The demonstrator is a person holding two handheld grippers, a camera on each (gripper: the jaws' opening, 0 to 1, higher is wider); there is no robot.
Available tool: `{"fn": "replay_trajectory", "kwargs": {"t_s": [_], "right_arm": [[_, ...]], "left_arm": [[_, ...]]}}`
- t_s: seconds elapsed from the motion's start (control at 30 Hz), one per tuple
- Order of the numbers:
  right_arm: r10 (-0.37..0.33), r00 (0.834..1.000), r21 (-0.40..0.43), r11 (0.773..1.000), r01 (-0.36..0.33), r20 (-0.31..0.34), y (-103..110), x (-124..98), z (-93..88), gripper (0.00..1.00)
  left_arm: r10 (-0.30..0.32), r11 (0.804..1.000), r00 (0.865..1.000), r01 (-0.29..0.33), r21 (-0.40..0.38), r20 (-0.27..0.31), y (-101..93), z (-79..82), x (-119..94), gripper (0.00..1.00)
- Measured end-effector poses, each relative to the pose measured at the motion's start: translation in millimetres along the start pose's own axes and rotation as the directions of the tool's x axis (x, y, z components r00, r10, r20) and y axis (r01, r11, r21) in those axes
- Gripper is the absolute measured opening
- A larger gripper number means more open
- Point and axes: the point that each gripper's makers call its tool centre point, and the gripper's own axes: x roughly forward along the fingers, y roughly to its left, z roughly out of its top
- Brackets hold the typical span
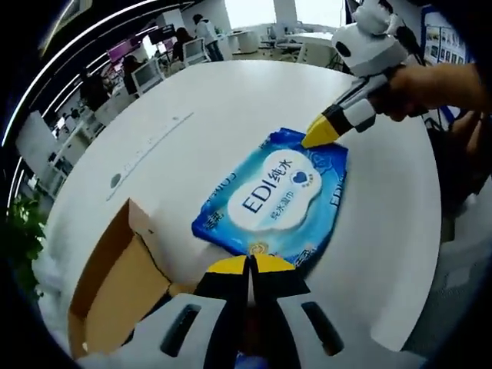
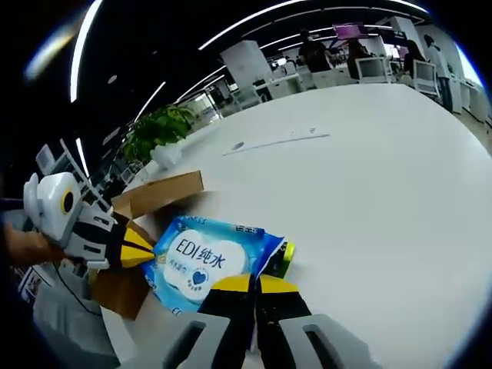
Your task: Operate the shoe box by opening the lid, removing the specified soft item, and placing it in the target area until the item is outside and the box remains undamaged.
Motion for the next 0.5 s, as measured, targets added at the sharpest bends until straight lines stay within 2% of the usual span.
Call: {"fn": "replay_trajectory", "kwargs": {"t_s": [0.13,0.5], "right_arm": [[-0.002,1.000,0.016,1.000,0.002,0.010,1.1,-2.1,1.8,0.00],[-0.046,0.999,0.004,0.999,0.046,0.020,-5.6,-7.8,0.3,0.00]], "left_arm": [[-0.011,1.000,1.000,0.011,0.022,-0.006,-1.8,-0.8,0.0,0.00],[-0.049,0.994,0.997,0.054,-0.095,0.052,-4.3,2.8,-5.1,0.04]]}}
